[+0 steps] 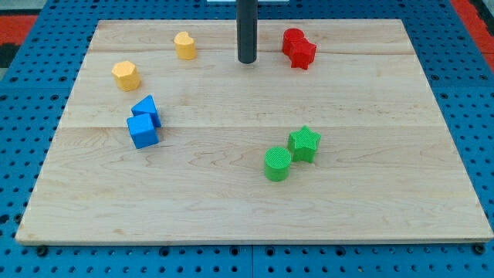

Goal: Move the yellow heart to the bottom left of the board

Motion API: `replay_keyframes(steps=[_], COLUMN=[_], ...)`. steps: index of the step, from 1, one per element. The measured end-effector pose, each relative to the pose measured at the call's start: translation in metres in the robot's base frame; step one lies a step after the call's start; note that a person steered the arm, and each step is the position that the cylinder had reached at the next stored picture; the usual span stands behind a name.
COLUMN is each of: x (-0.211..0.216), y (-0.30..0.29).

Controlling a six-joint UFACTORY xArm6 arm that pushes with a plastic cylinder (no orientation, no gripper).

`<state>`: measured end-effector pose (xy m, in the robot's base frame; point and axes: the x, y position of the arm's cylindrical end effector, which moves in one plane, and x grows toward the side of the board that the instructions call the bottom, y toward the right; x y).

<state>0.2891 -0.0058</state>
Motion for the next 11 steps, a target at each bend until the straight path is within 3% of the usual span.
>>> replay_keyframes(steps=[3, 5, 6, 7, 9, 10, 11], x=[0.0, -0.011, -0.044, -0.066, -0.03, -0.036, -0.035], y=[-0.007, -0.067, -0.051, -0.091, -0.178, -0.176, -0.114])
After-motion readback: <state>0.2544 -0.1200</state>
